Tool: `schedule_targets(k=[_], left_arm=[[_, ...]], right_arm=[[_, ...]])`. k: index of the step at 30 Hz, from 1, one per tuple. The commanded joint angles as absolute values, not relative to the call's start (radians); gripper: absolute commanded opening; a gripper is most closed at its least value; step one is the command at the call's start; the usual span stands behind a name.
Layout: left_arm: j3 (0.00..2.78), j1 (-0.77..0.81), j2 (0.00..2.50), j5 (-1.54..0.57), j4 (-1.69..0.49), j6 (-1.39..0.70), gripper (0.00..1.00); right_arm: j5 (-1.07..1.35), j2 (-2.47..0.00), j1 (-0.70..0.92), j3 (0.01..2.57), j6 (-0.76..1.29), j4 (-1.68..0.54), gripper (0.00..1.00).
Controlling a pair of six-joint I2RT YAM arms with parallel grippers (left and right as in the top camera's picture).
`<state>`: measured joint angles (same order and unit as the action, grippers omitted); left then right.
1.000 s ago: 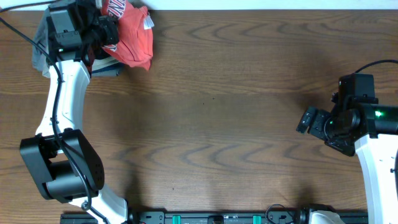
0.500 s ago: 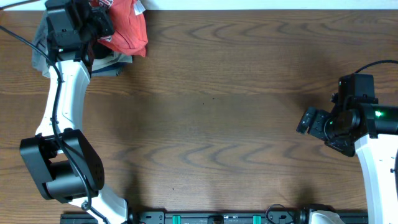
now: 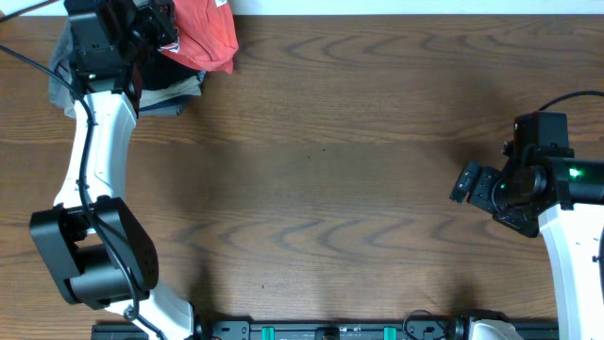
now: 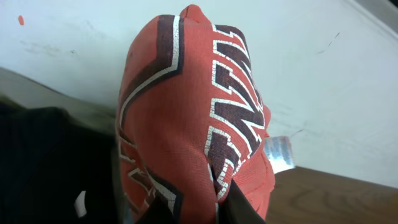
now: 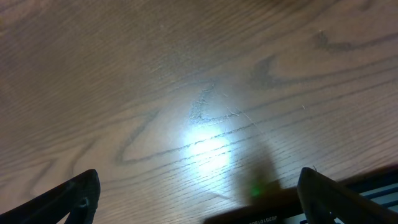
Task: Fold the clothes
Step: 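Lower the bundle onto the stack and open the left gripper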
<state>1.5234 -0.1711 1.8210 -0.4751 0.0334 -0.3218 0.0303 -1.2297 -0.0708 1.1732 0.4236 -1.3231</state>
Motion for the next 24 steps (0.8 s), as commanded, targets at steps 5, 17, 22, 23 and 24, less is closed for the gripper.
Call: schedule_targets(k=[5, 17, 22, 23, 24], left_arm=[[1.555, -0.197, 1.751, -0.448, 0.045, -0.346, 0.09], [1.554, -0.247, 1.834, -0.319, -0.028, -0.262, 0.09], [1.554, -0.281, 1.910, -0.247, -0.027, -0.262, 0.09], [1.555, -0.289, 1.922, -0.237, -0.027, -0.262, 0.09], [1.554, -0.300, 1.934, -0.224, -0.026, -0.259, 0.09]], right_arm=[[0.035, -1.231, -0.077, 1.182, 0.410, -1.325, 0.99], [0.035, -1.231, -0.077, 1.182, 0.411, -1.325, 0.99], [0.035, -1.231, -0.077, 1.182, 0.411, -1.340, 0.99], [0.035, -1.231, -0.077, 1.182, 0.410, -1.344, 0.99], [0.035, -1.231, -0.077, 1.182, 0.411, -1.346, 0.99]])
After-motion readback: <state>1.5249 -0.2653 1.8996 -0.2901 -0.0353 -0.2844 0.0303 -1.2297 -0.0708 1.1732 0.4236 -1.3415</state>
